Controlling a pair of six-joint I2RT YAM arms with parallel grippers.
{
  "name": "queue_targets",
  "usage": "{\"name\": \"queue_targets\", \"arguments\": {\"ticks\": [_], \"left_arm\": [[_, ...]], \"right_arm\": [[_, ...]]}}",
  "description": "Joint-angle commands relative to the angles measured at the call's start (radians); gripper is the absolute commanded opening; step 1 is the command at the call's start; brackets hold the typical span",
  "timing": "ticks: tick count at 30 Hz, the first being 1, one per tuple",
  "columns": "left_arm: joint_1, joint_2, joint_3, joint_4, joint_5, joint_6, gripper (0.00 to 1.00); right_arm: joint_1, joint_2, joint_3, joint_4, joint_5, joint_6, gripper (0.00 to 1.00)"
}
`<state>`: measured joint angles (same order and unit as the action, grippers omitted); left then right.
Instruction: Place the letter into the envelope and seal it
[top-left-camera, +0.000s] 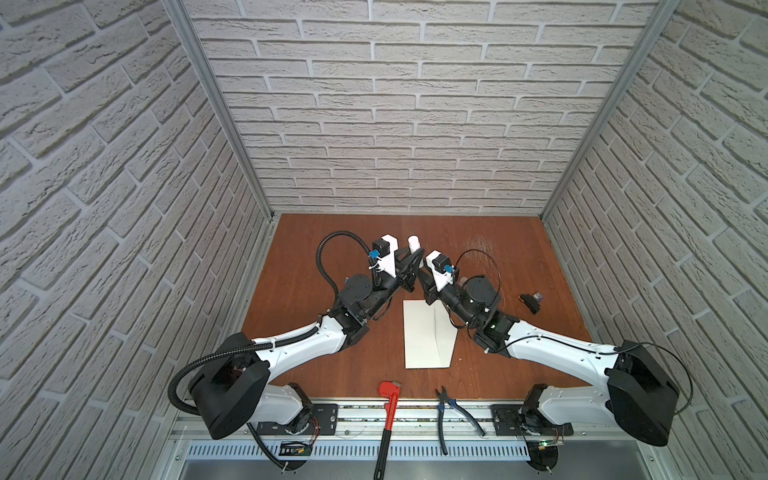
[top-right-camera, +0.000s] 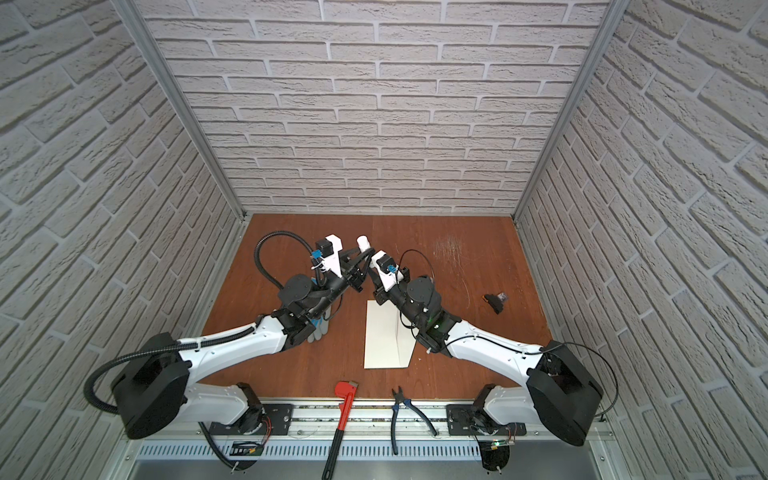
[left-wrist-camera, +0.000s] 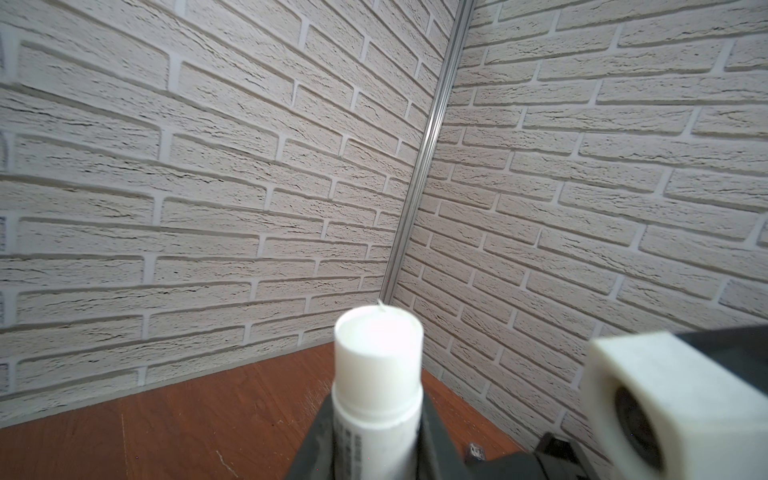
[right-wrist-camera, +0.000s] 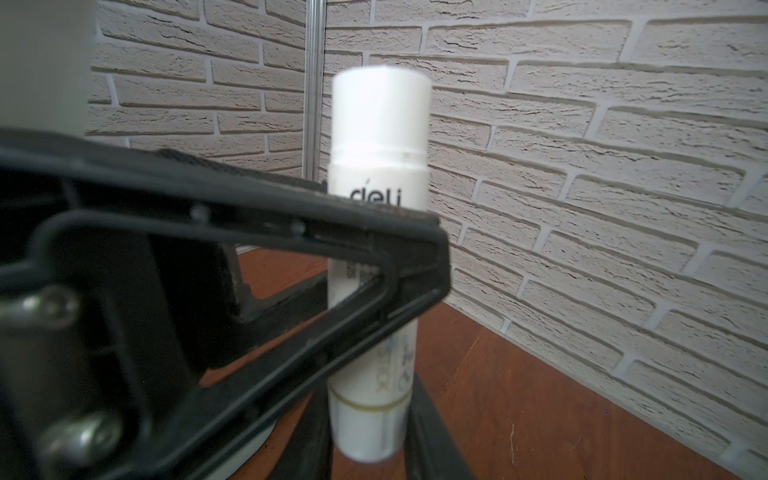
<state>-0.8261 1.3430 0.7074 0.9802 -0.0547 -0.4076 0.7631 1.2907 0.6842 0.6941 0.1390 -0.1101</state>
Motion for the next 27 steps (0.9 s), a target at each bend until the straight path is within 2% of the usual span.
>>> {"name": "queue_targets", "arguments": {"ticks": [1, 7, 12, 15, 20, 22, 24, 27], "left_arm": [[-0.004, 0.007, -0.002, 0.081, 0.008, -0.014, 0.00], [-0.003, 0.005, -0.002, 0.062, 0.043, -0.025, 0.00], [0.028, -0.013, -0.021, 0.044, 0.155, -0.057, 0.00], [0.080, -0.017, -0.037, 0.070, 0.307, -0.122, 0.00], [0.177, 0.009, -0.052, 0.233, 0.624, -0.283, 0.00], [0.205, 0.031, -0.044, 0.275, 0.720, -0.351, 0.00], [0.222, 0.053, -0.034, 0.308, 0.794, -0.403, 0.00], [0.227, 0.073, -0.030, 0.361, 0.850, -0.447, 0.00]], "right_arm": [[0.004, -0.009, 0.010, 0.072, 0.012, -0.006, 0.22], [0.005, -0.051, 0.013, 0.051, -0.018, -0.014, 0.15], [0.004, -0.118, 0.037, -0.048, -0.130, 0.002, 0.10], [0.004, -0.167, 0.051, -0.112, -0.225, 0.052, 0.06], [-0.015, -0.247, 0.104, -0.291, -0.472, 0.135, 0.06], [-0.030, -0.274, 0.114, -0.327, -0.550, 0.174, 0.06], [-0.051, -0.297, 0.122, -0.348, -0.609, 0.222, 0.06], [-0.089, -0.326, 0.132, -0.372, -0.679, 0.279, 0.06]]}}
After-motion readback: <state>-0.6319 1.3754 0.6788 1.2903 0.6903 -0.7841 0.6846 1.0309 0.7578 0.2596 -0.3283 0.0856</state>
